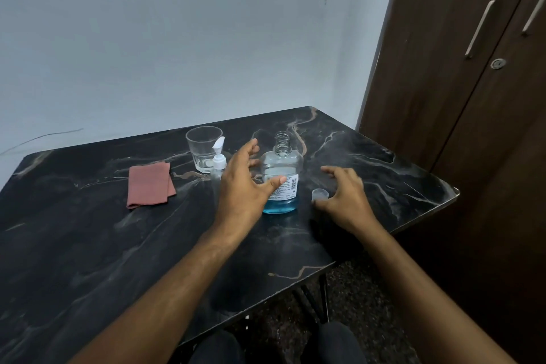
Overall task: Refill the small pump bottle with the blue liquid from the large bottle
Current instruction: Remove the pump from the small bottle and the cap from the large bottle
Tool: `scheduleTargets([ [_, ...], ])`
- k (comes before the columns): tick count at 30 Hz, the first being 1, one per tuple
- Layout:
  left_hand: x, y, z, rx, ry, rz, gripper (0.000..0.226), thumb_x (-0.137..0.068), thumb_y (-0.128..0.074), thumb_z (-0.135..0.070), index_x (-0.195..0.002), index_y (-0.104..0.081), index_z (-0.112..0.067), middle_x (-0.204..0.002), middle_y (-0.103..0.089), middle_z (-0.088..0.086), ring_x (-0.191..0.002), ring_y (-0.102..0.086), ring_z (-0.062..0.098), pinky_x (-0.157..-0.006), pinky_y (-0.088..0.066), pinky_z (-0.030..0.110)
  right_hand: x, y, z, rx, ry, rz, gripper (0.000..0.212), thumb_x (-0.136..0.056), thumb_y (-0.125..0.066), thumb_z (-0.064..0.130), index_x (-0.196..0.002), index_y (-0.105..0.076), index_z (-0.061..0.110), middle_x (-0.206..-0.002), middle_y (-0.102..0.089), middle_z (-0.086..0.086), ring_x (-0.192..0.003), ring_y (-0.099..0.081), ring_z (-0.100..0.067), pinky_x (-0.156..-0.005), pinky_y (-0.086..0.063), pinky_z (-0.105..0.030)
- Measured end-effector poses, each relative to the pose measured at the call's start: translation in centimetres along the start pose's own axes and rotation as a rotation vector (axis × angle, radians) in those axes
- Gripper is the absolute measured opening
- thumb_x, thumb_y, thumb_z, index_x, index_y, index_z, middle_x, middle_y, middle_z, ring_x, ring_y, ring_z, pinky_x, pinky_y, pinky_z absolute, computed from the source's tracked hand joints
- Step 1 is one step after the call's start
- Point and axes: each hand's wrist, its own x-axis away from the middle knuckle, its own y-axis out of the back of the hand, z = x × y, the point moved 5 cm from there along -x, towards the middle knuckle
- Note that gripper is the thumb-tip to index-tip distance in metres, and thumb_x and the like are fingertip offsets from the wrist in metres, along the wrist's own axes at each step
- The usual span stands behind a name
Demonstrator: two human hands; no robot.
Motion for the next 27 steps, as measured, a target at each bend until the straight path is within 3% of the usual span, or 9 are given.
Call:
scheduleTargets([
  [2, 0.7, 0.7, -0.1, 0.002, -0.005, -0.004, 0.089, -0.075, -0.089, -0.016, -0.151, -0.043, -0.022, -0.138, -0.056, -0.006, -0.115, -0.061, 0.007, -0.096, -0.053, 0.022, 1.1, 1.2, 1.6, -0.097, 0.066, -0.238, 0.046, -0.078, -0.072, 0.004, -0.121, -0.063, 0.018, -0.119, -0.049, -0.002, -0.114, -0.053, -0.018, -0.095, -0.046, -0.024],
  [5, 2.0, 2.3, -0.2, -0.011, -0.087, -0.063, 0.063, -0.077, -0.087, -0.012, -0.132, -0.061, -0.026, -0.116, -0.062, -0.006, -0.098, -0.063, 0.005, -0.084, -0.056, 0.020, 3.4, 1.8, 4.9, -0.208, 0.189, -0.467, 0.029, -0.078, -0.068, -0.006, -0.100, -0.067, 0.013, -0.102, -0.054, -0.001, -0.085, -0.056, -0.001, -0.075, -0.047, -0.010],
  [8, 3.0, 4.3, 0.7, -0.025, -0.137, -0.185, 0.030, -0.082, -0.082, -0.013, -0.105, -0.070, -0.030, -0.083, -0.056, -0.009, -0.072, -0.055, 0.004, -0.066, -0.048, 0.014, 5.0, -0.1, 8.1, -0.217, 0.329, -0.397, 0.021, -0.079, -0.070, -0.007, -0.094, -0.070, 0.007, -0.090, -0.061, 0.000, -0.074, -0.055, 0.007, -0.069, -0.042, -0.003],
  [10, 3.3, 5.4, 1.8, -0.061, -0.106, -0.291, 0.027, -0.083, -0.081, -0.015, -0.098, -0.065, -0.030, -0.079, -0.049, -0.008, -0.069, -0.048, 0.006, -0.066, -0.044, 0.015, 5.6, -1.7, 9.9, -0.205, 0.373, -0.324, 0.021, -0.078, -0.072, -0.006, -0.096, -0.073, 0.006, -0.087, -0.063, 0.001, -0.070, -0.053, 0.008, -0.070, -0.040, -0.002],
  [16, 1.9, 6.1, 5.2, -0.092, 0.108, -0.332, 0.056, -0.074, -0.089, -0.018, -0.117, -0.052, -0.023, -0.115, -0.049, -0.004, -0.098, -0.048, 0.010, -0.092, -0.047, 0.025, 5.0, -4.8, 13.8, -0.172, 0.398, -0.178, 0.012, -0.084, -0.075, 0.006, -0.096, -0.078, 0.009, -0.087, -0.070, 0.000, -0.071, -0.058, -0.005, -0.072, -0.040, -0.001],
  [20, 0.6, 5.5, 6.5, -0.086, 0.196, -0.219, 0.074, -0.073, -0.090, -0.034, -0.135, -0.053, -0.018, -0.127, -0.058, -0.002, -0.113, -0.059, 0.015, -0.097, -0.052, 0.035, 4.1, -5.3, 14.7, -0.154, 0.359, -0.152, 0.010, -0.089, -0.073, 0.013, -0.097, -0.078, 0.012, -0.091, -0.071, 0.000, -0.077, -0.058, -0.004, -0.073, -0.038, 0.001],
  [23, 0.3, 5.4, 6.5, -0.034, 0.213, -0.188, 0.043, -0.075, -0.080, -0.047, -0.109, -0.064, -0.027, -0.105, -0.071, -0.006, -0.101, -0.070, 0.015, -0.084, -0.059, 0.030, 3.5, -6.1, 15.0, -0.117, 0.326, -0.079, 0.013, -0.091, -0.070, 0.022, -0.101, -0.076, 0.016, -0.096, -0.069, 0.004, -0.085, -0.058, -0.003, -0.075, -0.039, -0.004],
  [25, 0.4, 5.7, 6.4, -0.008, 0.191, -0.244, 0.020, -0.076, -0.080, -0.041, -0.086, -0.064, -0.034, -0.088, -0.074, -0.008, -0.086, -0.073, 0.010, -0.074, -0.060, 0.029, 3.3, -6.5, 15.1, -0.119, 0.292, -0.045, 0.015, -0.089, -0.070, 0.023, -0.103, -0.073, 0.017, -0.098, -0.067, 0.005, -0.087, -0.057, -0.004, -0.074, -0.038, -0.005],
  [27, 0.4, 6.0, 6.4, -0.006, 0.179, -0.274, 0.021, -0.077, -0.084, -0.030, -0.078, -0.064, -0.036, -0.078, -0.074, -0.011, -0.073, -0.071, -0.002, -0.067, -0.058, 0.023, 3.2, -6.6, 15.2, -0.164, 0.259, -0.038, 0.019, -0.088, -0.073, 0.022, -0.106, -0.069, 0.017, -0.098, -0.065, 0.006, -0.087, -0.056, -0.004, -0.071, -0.039, -0.003],
])
